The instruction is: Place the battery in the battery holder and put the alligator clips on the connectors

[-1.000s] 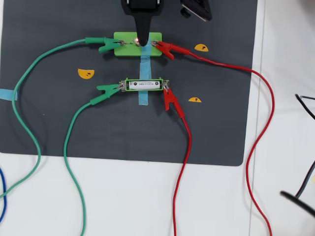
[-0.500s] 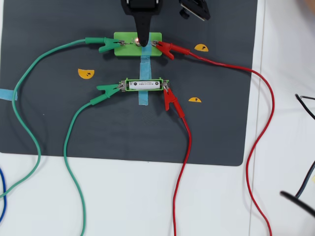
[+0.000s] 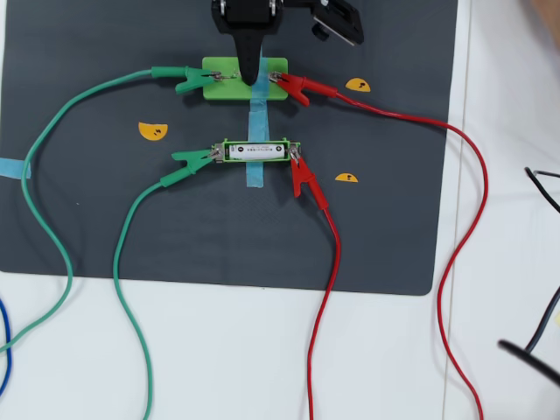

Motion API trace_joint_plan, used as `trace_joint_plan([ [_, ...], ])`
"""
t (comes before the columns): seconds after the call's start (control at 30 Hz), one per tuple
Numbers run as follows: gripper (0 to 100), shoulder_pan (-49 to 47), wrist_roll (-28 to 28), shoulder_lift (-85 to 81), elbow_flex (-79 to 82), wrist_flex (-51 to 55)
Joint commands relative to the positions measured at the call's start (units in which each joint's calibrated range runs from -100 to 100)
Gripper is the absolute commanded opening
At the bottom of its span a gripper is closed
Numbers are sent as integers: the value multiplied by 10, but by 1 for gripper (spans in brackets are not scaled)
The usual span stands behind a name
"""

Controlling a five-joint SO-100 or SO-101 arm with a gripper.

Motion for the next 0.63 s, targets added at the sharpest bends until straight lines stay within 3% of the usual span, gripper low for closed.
trace_joint_plan([
  [0.0,1,7,-2,-6,15,-44],
  [0.6,1,7,0,-7,20,-45],
])
